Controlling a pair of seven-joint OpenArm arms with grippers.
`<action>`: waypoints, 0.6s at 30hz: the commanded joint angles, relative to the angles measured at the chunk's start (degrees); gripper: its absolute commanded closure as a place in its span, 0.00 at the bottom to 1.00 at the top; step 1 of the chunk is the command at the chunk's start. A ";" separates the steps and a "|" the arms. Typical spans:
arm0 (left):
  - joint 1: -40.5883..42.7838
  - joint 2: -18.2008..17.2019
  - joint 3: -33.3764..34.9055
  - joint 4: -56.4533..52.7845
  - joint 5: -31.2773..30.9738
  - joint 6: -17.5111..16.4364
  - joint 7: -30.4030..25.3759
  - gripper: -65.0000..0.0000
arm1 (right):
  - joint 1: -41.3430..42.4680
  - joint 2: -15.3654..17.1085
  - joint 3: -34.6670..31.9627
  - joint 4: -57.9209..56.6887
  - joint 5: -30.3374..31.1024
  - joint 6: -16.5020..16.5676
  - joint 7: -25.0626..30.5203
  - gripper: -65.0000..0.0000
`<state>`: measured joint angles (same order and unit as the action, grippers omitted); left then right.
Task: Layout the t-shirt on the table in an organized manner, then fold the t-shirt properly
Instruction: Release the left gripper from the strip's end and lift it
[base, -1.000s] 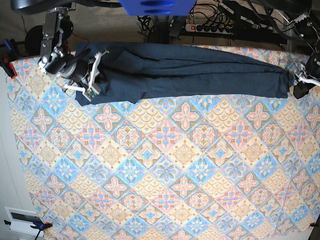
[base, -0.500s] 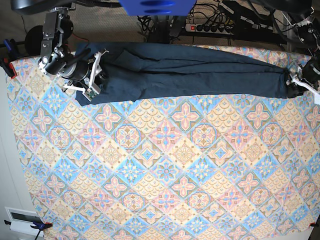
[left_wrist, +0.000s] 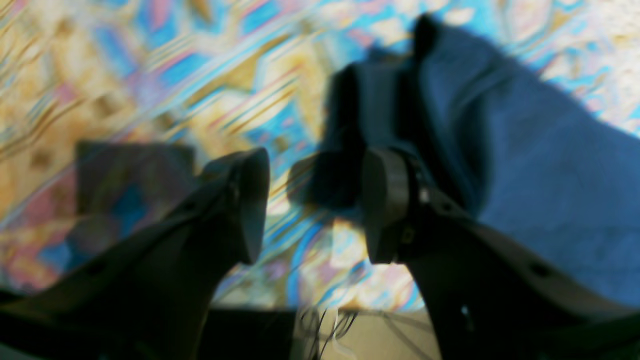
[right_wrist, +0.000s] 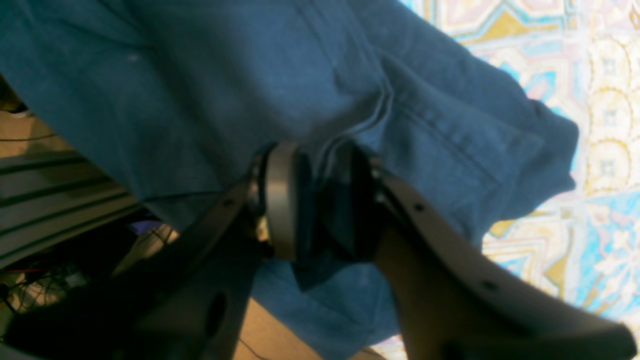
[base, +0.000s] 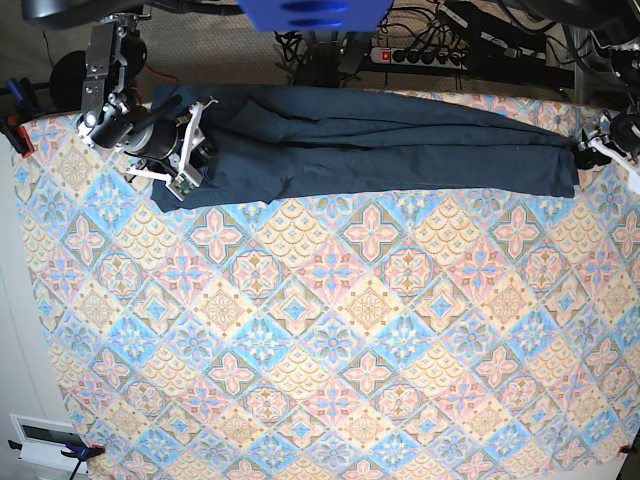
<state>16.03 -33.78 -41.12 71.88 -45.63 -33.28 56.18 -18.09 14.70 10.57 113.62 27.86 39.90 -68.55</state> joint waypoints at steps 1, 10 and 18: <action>-0.08 -0.81 -0.33 0.69 -0.84 -0.44 -0.40 0.53 | 0.55 0.55 0.20 0.97 0.76 0.10 0.99 0.74; -0.16 1.65 2.31 0.61 -0.57 -0.44 -0.67 0.54 | 0.55 0.55 0.29 1.06 0.85 0.10 0.99 0.74; 0.01 2.62 6.97 0.61 -0.66 -0.35 -4.36 0.56 | 0.55 0.55 0.47 1.06 0.85 0.10 0.99 0.74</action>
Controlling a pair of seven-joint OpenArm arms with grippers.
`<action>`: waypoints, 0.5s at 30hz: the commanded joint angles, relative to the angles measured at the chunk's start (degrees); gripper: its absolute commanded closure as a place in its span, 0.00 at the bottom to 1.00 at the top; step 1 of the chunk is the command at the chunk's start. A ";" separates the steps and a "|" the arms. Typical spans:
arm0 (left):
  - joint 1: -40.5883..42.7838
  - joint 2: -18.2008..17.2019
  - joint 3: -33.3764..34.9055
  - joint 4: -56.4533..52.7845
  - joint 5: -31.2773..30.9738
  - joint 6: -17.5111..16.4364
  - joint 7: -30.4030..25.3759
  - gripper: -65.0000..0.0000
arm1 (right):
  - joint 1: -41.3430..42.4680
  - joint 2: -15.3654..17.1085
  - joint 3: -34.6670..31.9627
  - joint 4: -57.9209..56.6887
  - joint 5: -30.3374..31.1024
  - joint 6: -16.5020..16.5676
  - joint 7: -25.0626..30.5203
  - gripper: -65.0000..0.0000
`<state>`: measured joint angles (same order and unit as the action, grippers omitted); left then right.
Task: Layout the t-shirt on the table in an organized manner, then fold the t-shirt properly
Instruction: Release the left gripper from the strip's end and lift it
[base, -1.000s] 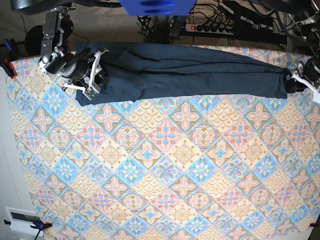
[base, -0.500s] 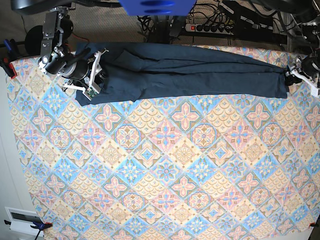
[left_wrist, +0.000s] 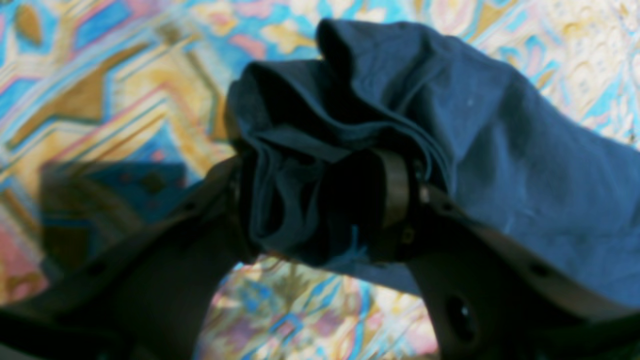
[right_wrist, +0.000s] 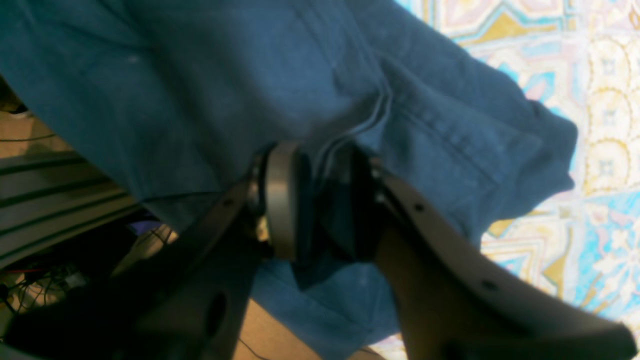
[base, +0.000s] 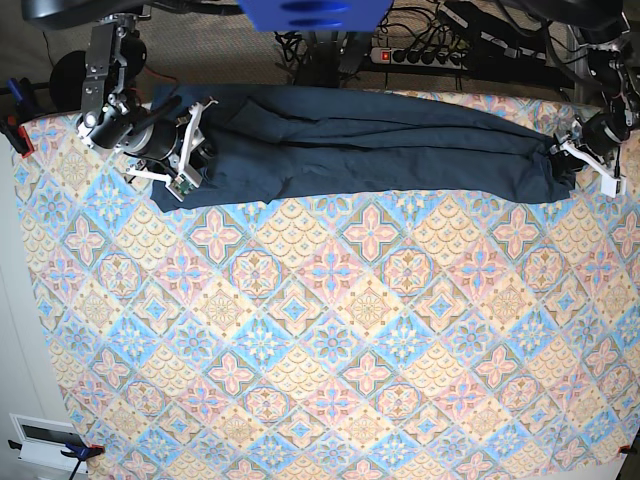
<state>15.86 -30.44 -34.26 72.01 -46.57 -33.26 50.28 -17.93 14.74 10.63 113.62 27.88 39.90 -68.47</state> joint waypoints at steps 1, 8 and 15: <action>0.19 -0.73 0.19 0.48 -0.16 -0.46 1.89 0.60 | 0.40 0.51 0.40 1.06 0.82 0.10 0.91 0.74; -1.75 -0.64 -6.13 -0.40 0.28 -0.20 -2.15 0.99 | 0.40 0.51 0.40 1.15 0.82 0.10 0.91 0.74; -5.97 -1.26 -15.01 -5.68 1.07 -0.20 -2.85 0.98 | 0.57 0.42 0.49 1.15 5.84 0.10 0.99 0.74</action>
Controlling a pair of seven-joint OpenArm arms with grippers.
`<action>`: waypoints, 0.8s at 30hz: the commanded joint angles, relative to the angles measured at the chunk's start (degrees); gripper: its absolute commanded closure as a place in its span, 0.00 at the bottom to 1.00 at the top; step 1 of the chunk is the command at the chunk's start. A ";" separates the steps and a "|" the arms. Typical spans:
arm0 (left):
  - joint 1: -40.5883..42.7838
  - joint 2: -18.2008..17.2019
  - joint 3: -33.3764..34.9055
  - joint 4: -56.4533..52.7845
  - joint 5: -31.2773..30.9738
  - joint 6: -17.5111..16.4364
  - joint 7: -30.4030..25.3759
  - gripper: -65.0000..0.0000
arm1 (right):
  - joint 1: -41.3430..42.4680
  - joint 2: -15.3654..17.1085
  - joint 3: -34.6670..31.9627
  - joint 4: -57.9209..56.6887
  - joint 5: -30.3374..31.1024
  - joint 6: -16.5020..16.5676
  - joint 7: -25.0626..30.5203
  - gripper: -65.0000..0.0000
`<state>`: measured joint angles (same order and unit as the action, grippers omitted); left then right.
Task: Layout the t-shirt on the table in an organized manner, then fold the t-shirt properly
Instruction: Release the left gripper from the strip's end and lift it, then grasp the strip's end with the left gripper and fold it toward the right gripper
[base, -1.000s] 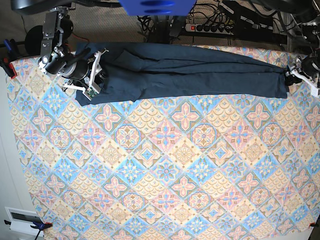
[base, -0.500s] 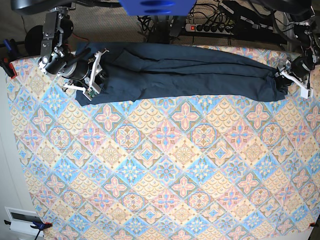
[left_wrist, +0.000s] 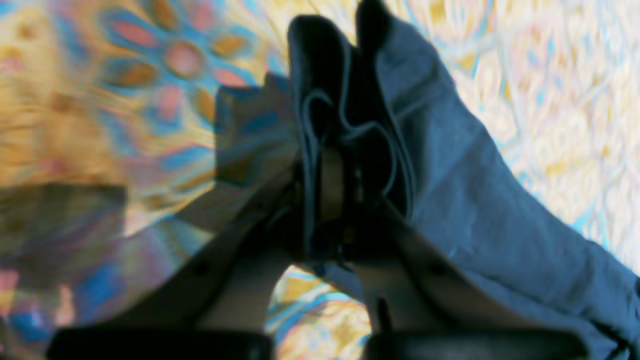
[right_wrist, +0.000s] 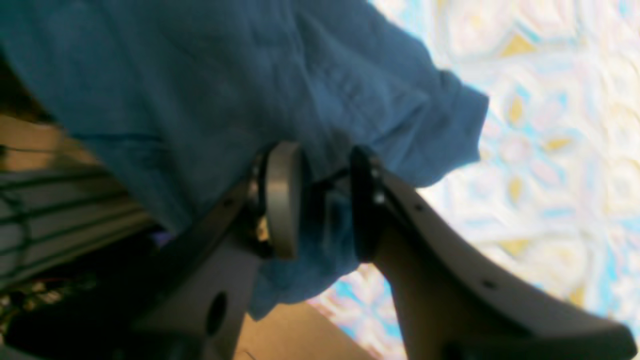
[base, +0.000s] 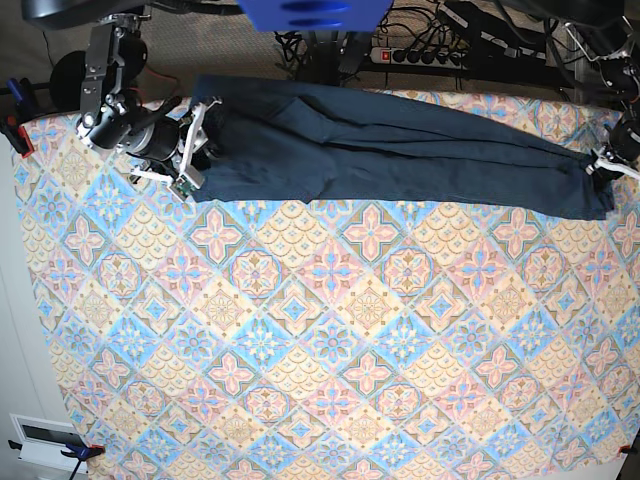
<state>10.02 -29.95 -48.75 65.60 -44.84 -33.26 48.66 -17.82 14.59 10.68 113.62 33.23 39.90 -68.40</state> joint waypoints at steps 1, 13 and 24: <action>-0.75 -1.74 -0.70 0.81 0.22 -0.20 -1.50 0.98 | 1.16 0.58 0.44 1.15 1.45 0.10 0.93 0.74; 4.18 10.39 0.97 32.20 1.02 -0.20 13.09 0.98 | 2.40 0.58 3.08 0.88 2.06 0.10 0.93 0.74; 5.06 22.17 10.03 42.84 0.75 -0.20 22.85 0.98 | 4.15 0.58 6.95 0.88 2.06 0.10 0.93 0.74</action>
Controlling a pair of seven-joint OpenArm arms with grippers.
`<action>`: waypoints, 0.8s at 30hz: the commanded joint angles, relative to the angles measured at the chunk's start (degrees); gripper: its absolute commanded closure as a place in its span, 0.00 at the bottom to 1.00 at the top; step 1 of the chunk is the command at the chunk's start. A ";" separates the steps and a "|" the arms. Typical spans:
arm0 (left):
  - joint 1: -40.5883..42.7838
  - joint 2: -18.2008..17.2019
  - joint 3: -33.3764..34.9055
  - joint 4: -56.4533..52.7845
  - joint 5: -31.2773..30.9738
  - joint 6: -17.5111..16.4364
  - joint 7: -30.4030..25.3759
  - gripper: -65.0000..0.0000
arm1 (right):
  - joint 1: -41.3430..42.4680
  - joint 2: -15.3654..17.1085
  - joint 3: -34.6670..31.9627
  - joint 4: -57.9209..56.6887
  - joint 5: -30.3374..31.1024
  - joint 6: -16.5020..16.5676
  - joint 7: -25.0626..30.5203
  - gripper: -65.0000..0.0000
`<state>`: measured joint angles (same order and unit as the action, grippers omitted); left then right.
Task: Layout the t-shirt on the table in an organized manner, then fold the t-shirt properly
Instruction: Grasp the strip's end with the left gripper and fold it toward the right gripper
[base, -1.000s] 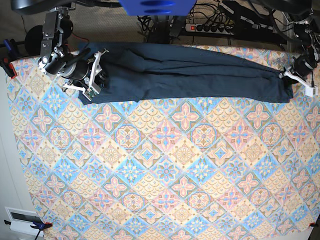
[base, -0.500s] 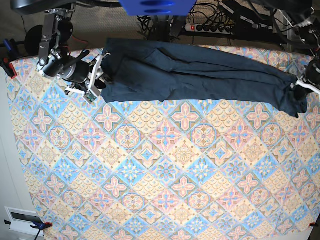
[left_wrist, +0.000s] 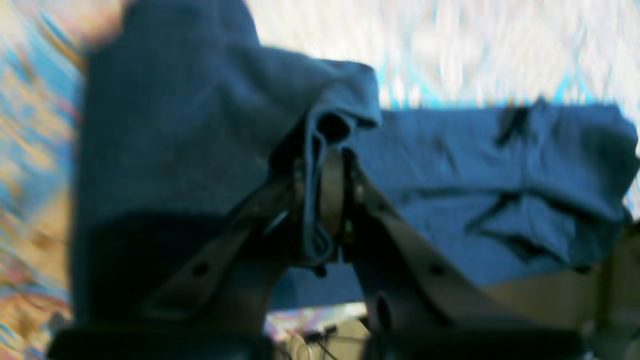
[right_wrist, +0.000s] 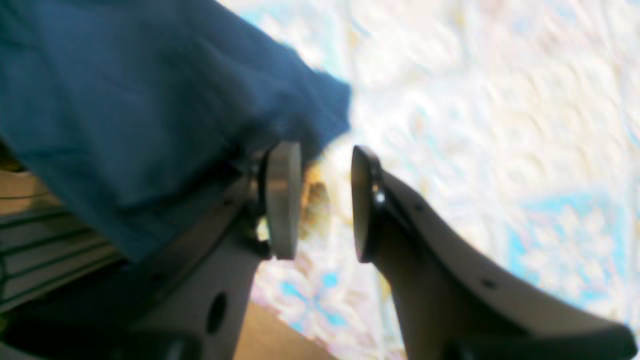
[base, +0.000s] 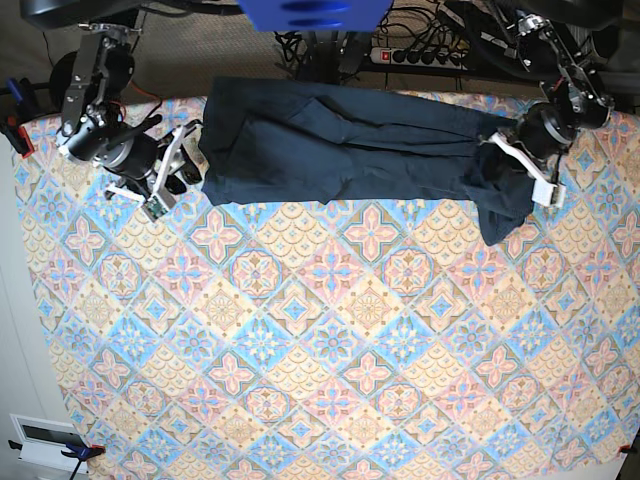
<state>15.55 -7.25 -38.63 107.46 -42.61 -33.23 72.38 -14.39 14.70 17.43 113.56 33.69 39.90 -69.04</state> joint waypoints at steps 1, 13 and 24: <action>-0.03 -0.01 0.52 1.33 -1.48 -0.22 -0.51 0.98 | 0.72 0.47 1.07 0.95 1.60 0.10 1.56 0.74; 7.61 -1.94 7.29 7.92 -11.68 -0.22 -0.16 0.98 | 0.81 0.55 3.98 0.86 1.60 0.10 1.56 0.74; 10.25 -8.53 7.20 8.19 -27.24 -0.39 -0.07 0.98 | 0.81 0.55 4.06 0.86 1.60 0.10 1.56 0.74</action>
<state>25.76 -15.22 -31.16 114.65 -68.45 -33.26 73.45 -13.96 14.44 21.12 113.54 34.54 39.90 -68.62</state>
